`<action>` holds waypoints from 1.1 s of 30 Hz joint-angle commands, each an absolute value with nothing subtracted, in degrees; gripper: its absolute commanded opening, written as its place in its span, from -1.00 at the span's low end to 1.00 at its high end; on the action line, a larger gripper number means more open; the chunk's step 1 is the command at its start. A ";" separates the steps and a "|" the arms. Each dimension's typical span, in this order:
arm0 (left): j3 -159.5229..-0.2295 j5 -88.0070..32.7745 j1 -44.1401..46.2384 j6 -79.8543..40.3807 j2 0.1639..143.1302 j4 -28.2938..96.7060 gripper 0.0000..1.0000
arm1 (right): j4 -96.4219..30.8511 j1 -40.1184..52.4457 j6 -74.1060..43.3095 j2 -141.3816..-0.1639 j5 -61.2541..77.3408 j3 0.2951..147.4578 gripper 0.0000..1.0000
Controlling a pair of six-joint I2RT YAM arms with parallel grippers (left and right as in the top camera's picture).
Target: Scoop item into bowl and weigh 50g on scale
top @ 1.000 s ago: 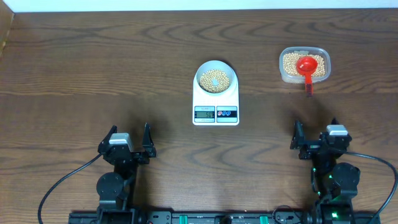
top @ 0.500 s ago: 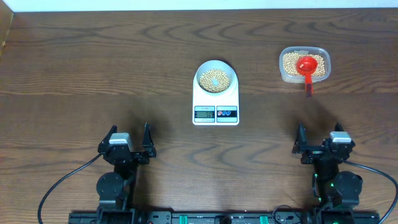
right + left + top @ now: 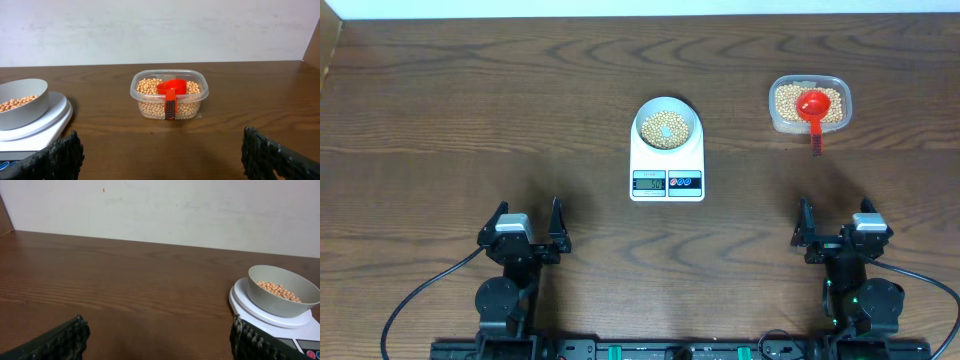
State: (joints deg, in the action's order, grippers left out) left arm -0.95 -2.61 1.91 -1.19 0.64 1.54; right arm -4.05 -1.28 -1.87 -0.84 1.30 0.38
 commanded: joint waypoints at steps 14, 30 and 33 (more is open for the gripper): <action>-0.23 -0.84 1.56 -0.23 0.34 4.19 0.84 | -4.54 -1.41 -0.10 -0.27 0.40 0.32 0.99; -0.23 -0.84 1.56 -0.23 0.34 4.19 0.84 | -4.54 -0.49 0.36 -0.27 0.60 0.32 0.99; -0.23 -0.84 1.56 -0.23 0.34 4.19 0.85 | -4.54 -0.49 0.56 -0.27 0.60 0.32 0.99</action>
